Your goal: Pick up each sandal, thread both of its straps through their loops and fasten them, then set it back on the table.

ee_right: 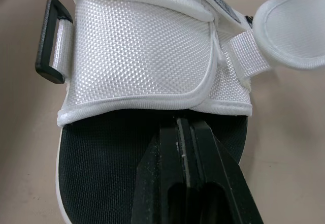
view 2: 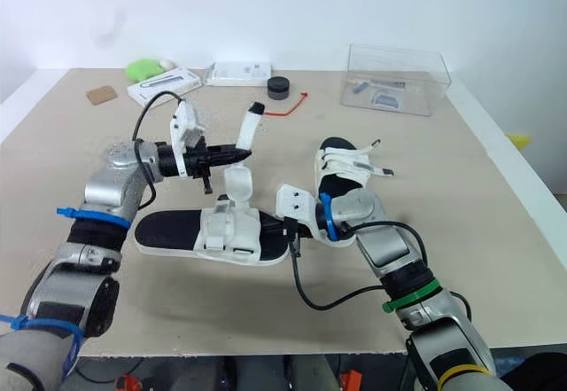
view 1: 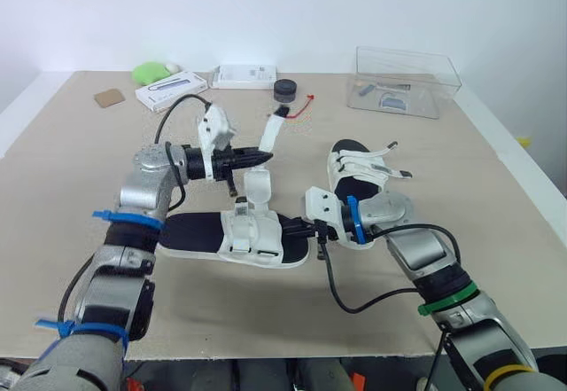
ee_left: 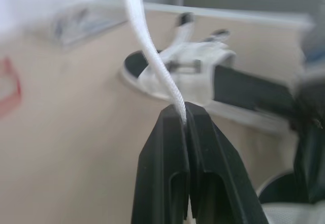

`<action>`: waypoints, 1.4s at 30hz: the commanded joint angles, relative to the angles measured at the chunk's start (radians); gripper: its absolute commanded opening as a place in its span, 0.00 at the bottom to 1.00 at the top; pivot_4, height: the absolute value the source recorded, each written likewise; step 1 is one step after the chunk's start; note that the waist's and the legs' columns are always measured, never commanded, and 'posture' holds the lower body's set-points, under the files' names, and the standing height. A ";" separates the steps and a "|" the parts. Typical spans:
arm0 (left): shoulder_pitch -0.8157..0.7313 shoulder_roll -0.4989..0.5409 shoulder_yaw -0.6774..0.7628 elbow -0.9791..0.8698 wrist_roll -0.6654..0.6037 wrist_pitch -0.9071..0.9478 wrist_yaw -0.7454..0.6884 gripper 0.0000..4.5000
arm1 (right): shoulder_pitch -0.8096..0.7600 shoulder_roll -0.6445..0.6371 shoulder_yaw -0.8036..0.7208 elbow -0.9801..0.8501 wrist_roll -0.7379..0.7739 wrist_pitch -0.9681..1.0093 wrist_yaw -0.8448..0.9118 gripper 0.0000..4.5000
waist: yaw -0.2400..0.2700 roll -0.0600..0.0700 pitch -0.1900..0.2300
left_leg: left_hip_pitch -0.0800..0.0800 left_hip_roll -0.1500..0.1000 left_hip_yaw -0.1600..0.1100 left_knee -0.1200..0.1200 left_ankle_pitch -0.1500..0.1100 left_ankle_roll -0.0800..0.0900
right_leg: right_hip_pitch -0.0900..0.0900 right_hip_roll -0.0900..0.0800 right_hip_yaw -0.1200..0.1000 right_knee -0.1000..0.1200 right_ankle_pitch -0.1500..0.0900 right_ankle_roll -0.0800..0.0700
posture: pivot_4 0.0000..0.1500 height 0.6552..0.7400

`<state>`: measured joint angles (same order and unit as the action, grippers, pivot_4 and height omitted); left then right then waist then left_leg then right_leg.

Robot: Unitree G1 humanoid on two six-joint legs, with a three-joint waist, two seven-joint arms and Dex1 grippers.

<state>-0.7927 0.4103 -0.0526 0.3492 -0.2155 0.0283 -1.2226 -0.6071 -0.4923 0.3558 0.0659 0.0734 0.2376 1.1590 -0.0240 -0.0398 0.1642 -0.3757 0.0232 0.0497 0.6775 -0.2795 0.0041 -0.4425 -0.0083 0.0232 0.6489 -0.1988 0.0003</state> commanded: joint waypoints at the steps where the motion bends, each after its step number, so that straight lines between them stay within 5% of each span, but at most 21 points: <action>1: 0.044 0.044 -0.025 -0.124 0.024 -0.244 -0.060 0.02 | -0.010 -0.001 0.008 0.004 -0.002 -0.001 0.012 0.00 | 0.001 0.000 0.000 | 0.000 0.000 0.000 0.000 0.000 0.000 | 0.000 0.000 0.001 0.000 0.000 0.000 | 1.00 1.00; 12: 0.043 0.114 -0.108 -0.012 0.070 -1.074 -0.118 0.02 | -0.018 0.005 0.013 0.023 -0.005 -0.012 0.021 0.00 | 0.003 0.000 0.000 | 0.001 0.001 0.001 0.001 0.000 0.001 | 0.001 0.001 -0.001 -0.001 0.001 0.000 | 1.00 1.00; 18: 0.020 0.183 -0.226 0.102 0.100 -1.272 -0.095 0.02 | -0.022 0.003 0.012 0.031 -0.007 -0.015 0.027 0.00 | 0.003 0.000 0.000 | 0.001 0.001 0.001 0.001 0.000 0.002 | 0.001 0.002 -0.001 -0.001 0.001 0.000 | 1.00 1.00; 22: 0.028 0.202 -0.250 0.074 0.061 -1.124 -0.071 0.02 | -0.022 0.004 0.014 0.032 -0.008 -0.016 0.028 0.00 | 0.003 0.000 0.000 | 0.001 0.001 0.002 0.001 0.000 0.002 | 0.001 0.002 -0.002 -0.001 0.001 0.001 | 1.00 1.00; 25: 0.036 0.217 -0.257 0.037 0.029 -1.035 -0.070 0.17 | -0.022 0.003 0.014 0.034 -0.008 -0.017 0.029 0.00 | 0.003 0.000 0.000 | 0.000 0.002 0.001 0.001 0.000 0.002 | 0.001 0.003 -0.002 -0.001 0.001 0.001 | 1.00 1.00; 28: 0.068 0.241 -0.254 -0.069 -0.055 -0.843 -0.087 0.47 | -0.021 0.002 0.015 0.035 -0.007 -0.018 0.032 0.00 | 0.002 0.000 0.000 | 0.000 0.003 0.001 0.001 0.000 0.002 | 0.001 0.004 -0.002 -0.001 0.001 0.001 | 1.00 1.00; 31: 0.100 0.279 -0.237 -0.149 -0.022 -0.887 -0.086 0.80 | -0.023 0.003 0.018 0.040 -0.007 -0.022 0.037 0.00 | 0.001 0.000 0.000 | 0.000 0.003 0.001 0.001 -0.001 0.002 | 0.000 0.004 -0.002 -0.001 0.001 0.000 | 1.00 1.00; 37: 0.148 0.323 -0.144 -0.235 -0.078 -0.639 0.010 0.80 | -0.026 0.010 0.021 0.049 -0.006 -0.026 0.040 0.00 | 0.002 0.000 0.000 | 0.001 0.003 0.001 0.001 -0.001 0.002 | 0.001 0.004 -0.002 -0.001 0.001 0.000 | 1.00 1.00; 42: 0.330 0.441 -0.046 -0.429 -0.191 -0.296 0.055 0.80 | -0.023 0.009 0.023 0.050 -0.003 -0.029 0.047 0.00 | -0.005 0.001 0.000 | 0.002 0.005 0.002 0.001 -0.001 0.003 | 0.000 0.005 -0.002 0.000 -0.001 -0.001 | 1.00 1.00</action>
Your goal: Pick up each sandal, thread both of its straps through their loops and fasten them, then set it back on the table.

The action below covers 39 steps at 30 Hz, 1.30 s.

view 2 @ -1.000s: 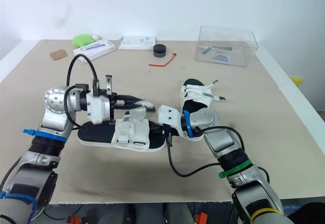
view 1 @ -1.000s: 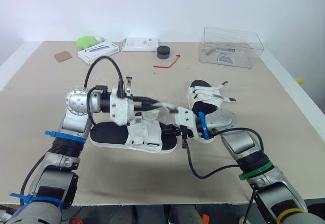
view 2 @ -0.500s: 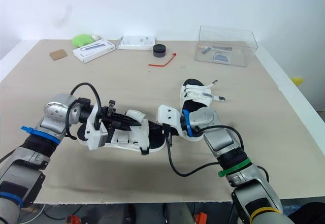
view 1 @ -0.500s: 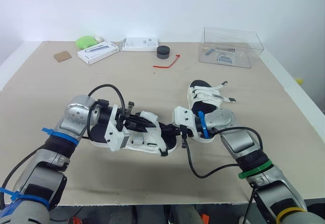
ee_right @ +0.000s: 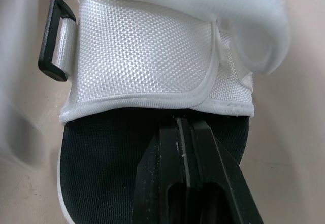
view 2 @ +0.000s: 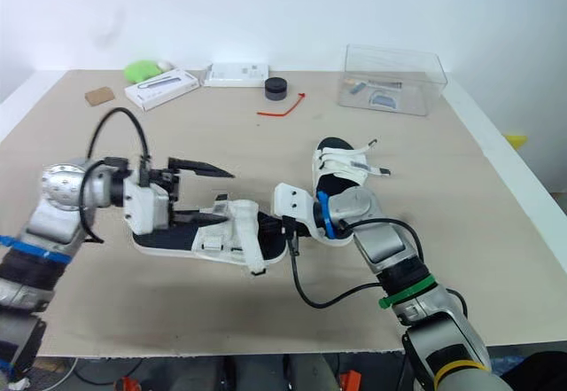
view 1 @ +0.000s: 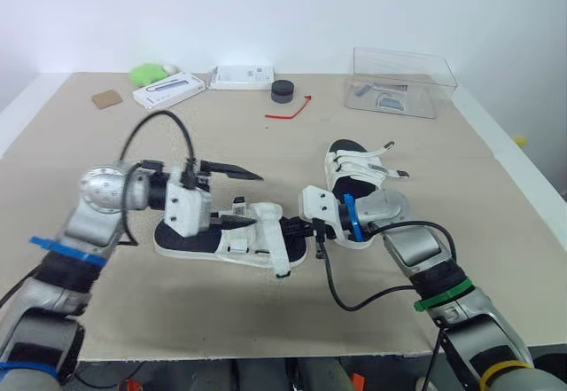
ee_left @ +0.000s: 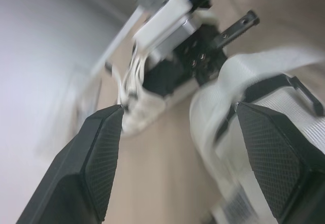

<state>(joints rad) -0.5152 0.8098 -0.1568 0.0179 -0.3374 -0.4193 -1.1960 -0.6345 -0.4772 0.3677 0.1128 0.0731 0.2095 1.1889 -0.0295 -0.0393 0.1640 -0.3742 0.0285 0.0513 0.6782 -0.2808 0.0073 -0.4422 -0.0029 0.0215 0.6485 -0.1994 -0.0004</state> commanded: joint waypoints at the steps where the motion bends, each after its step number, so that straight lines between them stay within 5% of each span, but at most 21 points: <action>1: 0.094 0.062 0.079 -0.131 -0.082 0.200 0.038 0.80 | 0.005 -0.006 0.012 0.003 -0.002 -0.001 0.019 0.00 | 0.002 0.000 0.000 | 0.000 0.000 0.000 0.000 0.000 0.000 | 0.000 0.000 -0.001 0.000 0.000 0.000 | 1.00 1.00; 9: 0.354 0.104 0.183 -0.340 -0.115 0.334 0.076 0.80 | 0.000 -0.001 0.021 0.021 -0.004 -0.019 0.033 0.00 | 0.006 0.000 0.000 | 0.001 0.000 0.000 0.000 0.000 0.000 | 0.000 -0.001 -0.001 0.000 -0.002 0.000 | 1.00 1.00; 18: 0.583 0.240 0.229 -0.648 -0.695 1.031 0.205 0.80 | 0.001 0.002 0.025 0.030 -0.008 -0.028 0.035 0.00 | 0.005 0.000 0.000 | 0.003 0.002 -0.001 -0.002 0.000 0.000 | 0.001 -0.001 -0.001 0.001 -0.005 0.003 | 1.00 1.00; 25: 0.425 0.097 0.123 -0.587 -0.878 1.305 0.455 0.80 | 0.009 -0.001 0.024 0.016 -0.008 -0.018 0.030 0.00 | 0.007 -0.001 -0.001 | 0.005 0.001 -0.001 -0.002 0.001 -0.001 | 0.003 0.001 -0.001 0.001 -0.005 0.003 | 1.00 1.00; 39: 0.191 -0.138 -0.008 -0.472 -0.811 1.493 0.593 0.80 | 0.008 -0.017 0.011 0.000 -0.009 0.003 0.018 0.00 | 0.008 -0.001 -0.001 | 0.005 -0.001 -0.002 -0.002 0.001 -0.002 | 0.003 0.001 0.000 0.001 -0.002 -0.003 | 1.00 1.00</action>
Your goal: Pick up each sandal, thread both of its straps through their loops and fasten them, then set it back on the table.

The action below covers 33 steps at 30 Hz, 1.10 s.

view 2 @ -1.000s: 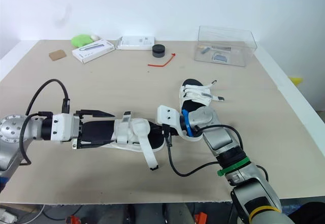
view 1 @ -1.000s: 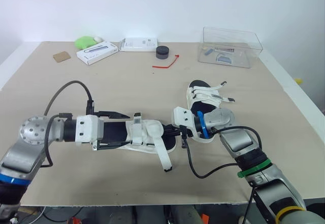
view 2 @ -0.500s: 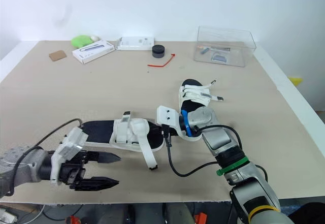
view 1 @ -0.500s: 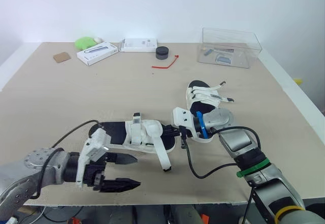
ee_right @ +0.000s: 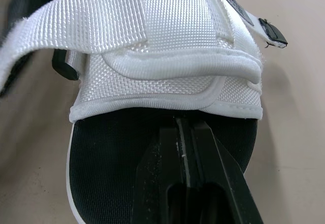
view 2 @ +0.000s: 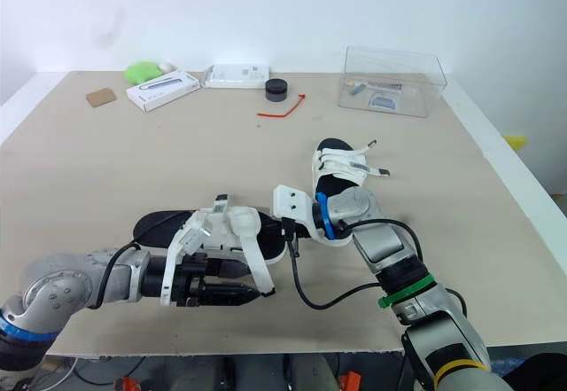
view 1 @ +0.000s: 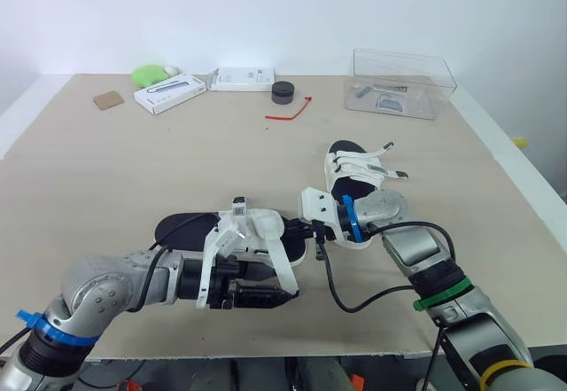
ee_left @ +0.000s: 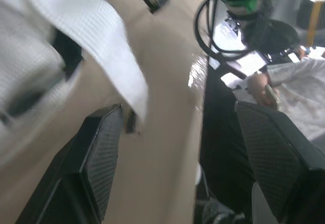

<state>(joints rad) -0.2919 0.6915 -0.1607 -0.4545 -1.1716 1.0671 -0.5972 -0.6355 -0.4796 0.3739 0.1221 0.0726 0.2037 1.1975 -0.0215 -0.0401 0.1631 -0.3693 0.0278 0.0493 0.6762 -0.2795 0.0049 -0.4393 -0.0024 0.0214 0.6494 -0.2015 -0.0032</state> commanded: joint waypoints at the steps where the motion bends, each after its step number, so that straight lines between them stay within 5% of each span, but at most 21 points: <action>1: -0.044 -0.032 -0.009 0.008 0.031 0.011 -0.005 0.80 | 0.008 -0.014 0.005 -0.008 -0.009 0.008 0.009 0.00 | 0.000 0.000 0.000 | 0.000 0.000 0.000 0.000 0.000 0.000 | 0.000 0.000 0.000 0.000 0.000 0.000 | 1.00 1.00; 7: -0.076 -0.065 -0.047 0.043 0.123 0.009 -0.035 0.75 | 0.009 -0.008 0.007 -0.016 -0.008 0.017 0.000 0.00 | 0.000 0.000 0.000 | 0.000 -0.001 0.001 0.000 0.000 0.000 | 0.000 -0.001 0.000 0.000 0.001 0.001 | 1.00 1.00; 9: -0.073 -0.066 -0.049 0.045 0.137 0.012 -0.048 0.63 | 0.010 -0.008 0.008 -0.019 -0.008 0.020 -0.002 0.00 | 0.000 0.000 0.000 | 0.000 -0.001 0.000 0.000 0.000 -0.001 | 0.000 -0.001 0.000 0.000 0.000 0.001 | 1.00 1.00; 15: -0.065 -0.021 -0.025 0.053 0.161 0.037 -0.103 0.02 | 0.012 -0.012 0.004 -0.019 -0.007 0.021 -0.004 0.00 | 0.000 0.000 0.000 | 0.001 -0.001 0.000 0.000 0.001 -0.001 | 0.001 -0.001 0.000 0.000 0.000 0.003 | 1.00 1.00; 25: -0.125 0.071 0.143 0.142 -0.053 0.228 -0.207 0.01 | 0.005 -0.010 0.003 -0.011 -0.007 0.019 -0.003 0.00 | -0.001 0.000 0.000 | 0.000 0.000 -0.001 0.000 0.004 -0.001 | 0.001 0.001 -0.002 0.000 0.000 0.004 | 1.00 1.00; 33: -0.122 0.085 0.170 0.088 -0.013 0.186 -0.232 0.01 | 0.009 -0.008 0.004 -0.016 -0.005 0.025 -0.005 0.00 | -0.002 0.000 0.000 | 0.000 0.000 -0.001 0.000 0.004 -0.001 | 0.000 0.000 -0.001 0.000 0.000 0.004 | 1.00 1.00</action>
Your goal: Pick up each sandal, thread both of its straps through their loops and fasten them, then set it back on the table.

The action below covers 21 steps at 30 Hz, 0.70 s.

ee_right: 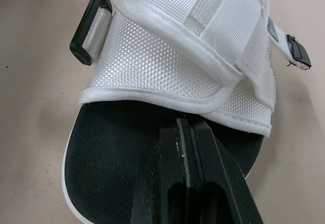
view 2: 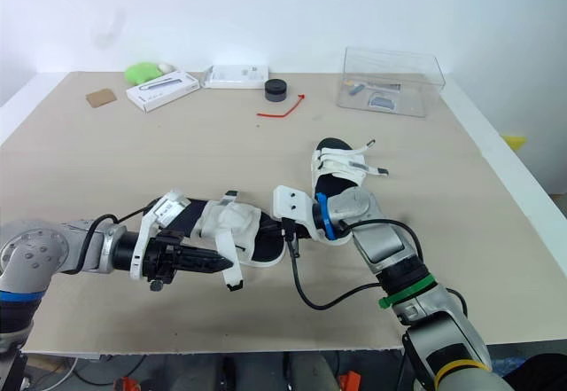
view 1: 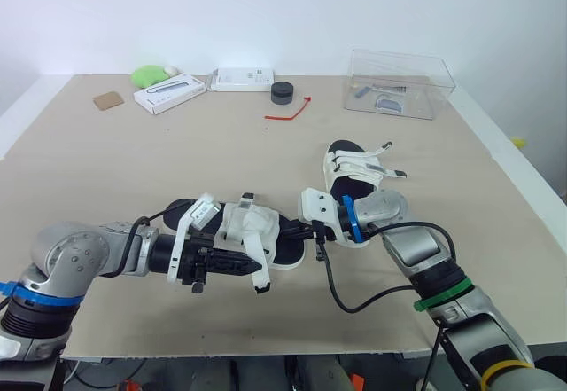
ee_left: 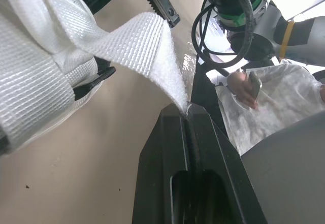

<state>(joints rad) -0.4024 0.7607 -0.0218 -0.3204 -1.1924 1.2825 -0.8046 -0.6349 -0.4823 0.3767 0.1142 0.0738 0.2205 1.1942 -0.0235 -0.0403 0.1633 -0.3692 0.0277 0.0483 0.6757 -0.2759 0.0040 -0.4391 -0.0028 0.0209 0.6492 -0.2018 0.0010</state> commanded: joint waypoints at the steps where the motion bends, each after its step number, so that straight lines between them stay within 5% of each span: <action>1: -0.023 0.028 0.027 -0.055 0.020 -0.037 -0.039 0.01 | 0.009 -0.008 0.001 -0.009 -0.006 0.007 0.000 0.00 | 0.000 0.000 0.000 | 0.000 0.000 0.000 0.000 0.000 0.000 | 0.000 0.000 0.000 0.000 0.000 0.000 | 1.00 1.00; 21: -0.426 0.021 -0.213 0.411 0.394 -0.219 -0.480 0.01 | 0.009 -0.008 -0.001 -0.007 -0.012 -0.007 -0.013 0.00 | 0.000 0.000 0.000 | -0.002 -0.002 0.001 -0.002 0.001 -0.001 | -0.002 0.002 -0.001 0.000 0.000 0.000 | 1.00 1.00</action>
<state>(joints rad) -0.7940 0.7793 -0.2344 0.0827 -0.8120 1.0758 -1.2375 -0.6342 -0.4822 0.3798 0.1117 0.0736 0.2071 1.1911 -0.0237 -0.0405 0.1635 -0.3710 0.0258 0.0493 0.6741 -0.2752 0.0031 -0.4411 -0.0005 0.0200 0.6489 -0.2021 0.0004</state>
